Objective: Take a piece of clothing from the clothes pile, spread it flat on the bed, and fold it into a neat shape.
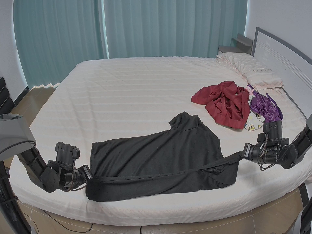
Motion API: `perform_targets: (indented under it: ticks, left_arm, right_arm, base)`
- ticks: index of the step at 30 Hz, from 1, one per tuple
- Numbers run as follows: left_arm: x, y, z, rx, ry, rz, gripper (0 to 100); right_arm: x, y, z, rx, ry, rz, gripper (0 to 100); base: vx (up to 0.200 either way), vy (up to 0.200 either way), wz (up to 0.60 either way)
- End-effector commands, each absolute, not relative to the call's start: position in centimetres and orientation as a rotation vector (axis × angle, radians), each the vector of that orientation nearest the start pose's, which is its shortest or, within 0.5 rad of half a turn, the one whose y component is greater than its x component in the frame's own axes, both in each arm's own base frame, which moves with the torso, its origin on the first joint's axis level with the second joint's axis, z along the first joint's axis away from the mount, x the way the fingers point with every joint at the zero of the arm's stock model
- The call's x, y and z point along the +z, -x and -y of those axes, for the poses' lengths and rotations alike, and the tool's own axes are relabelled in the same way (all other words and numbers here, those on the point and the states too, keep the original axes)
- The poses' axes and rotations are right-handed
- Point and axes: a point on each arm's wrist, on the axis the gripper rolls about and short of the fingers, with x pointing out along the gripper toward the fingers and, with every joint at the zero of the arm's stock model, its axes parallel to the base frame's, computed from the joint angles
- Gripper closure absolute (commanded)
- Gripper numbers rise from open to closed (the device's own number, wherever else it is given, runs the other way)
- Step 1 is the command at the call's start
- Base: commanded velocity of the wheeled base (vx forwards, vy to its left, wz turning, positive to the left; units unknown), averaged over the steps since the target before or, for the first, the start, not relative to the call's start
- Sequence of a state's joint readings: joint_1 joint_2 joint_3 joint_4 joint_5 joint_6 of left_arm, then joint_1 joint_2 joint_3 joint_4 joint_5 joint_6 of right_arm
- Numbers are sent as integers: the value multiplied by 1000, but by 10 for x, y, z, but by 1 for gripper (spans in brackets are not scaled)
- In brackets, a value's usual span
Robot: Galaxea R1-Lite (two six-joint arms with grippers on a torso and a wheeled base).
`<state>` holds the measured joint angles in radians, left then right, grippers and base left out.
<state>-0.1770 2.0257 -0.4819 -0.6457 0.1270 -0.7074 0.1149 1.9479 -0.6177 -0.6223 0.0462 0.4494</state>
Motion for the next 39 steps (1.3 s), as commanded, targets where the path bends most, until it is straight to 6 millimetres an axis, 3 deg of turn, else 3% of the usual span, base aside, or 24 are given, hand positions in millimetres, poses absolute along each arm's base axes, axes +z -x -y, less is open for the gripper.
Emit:
perform_targets:
  ticks: [1, 6, 14, 18, 26, 34, 38, 39]
  left_arm:
    - [0, -290, 45, 290, 523, -878, 100]
    - [2, -312, 38, 304, 546, -829, 100]
    - [-3, -316, 37, 340, 515, -923, 100]
    - [-3, -317, 38, 335, 511, -919, 100]
    - [-15, -339, 40, 335, 502, -910, 100]
    - [-37, -351, 41, 392, 468, -916, 100]
    - [-37, -353, 43, 386, 469, -913, 100]
    - [-37, -354, 43, 386, 469, -913, 0]
  right_arm:
    - [45, -324, -41, -9, -399, -767, 100]
    - [38, -342, -48, -4, -393, -768, 100]
    - [13, -366, -61, -35, -371, -780, 100]
    - [11, -370, -62, -36, -371, -777, 100]
    - [18, -380, -63, -54, -397, -731, 100]
    - [8, -389, -67, -68, -437, -735, 100]
    - [6, -391, -67, -75, -451, -737, 100]
    - [5, -391, -67, -76, -450, -740, 100]
  base:
    - [0, 0, 0]
    - [0, 0, 0]
    - [0, 0, 0]
    - [0, 0, 0]
    - [0, 0, 0]
    - [0, 0, 0]
    - [0, 0, 0]
    - [0, 0, 0]
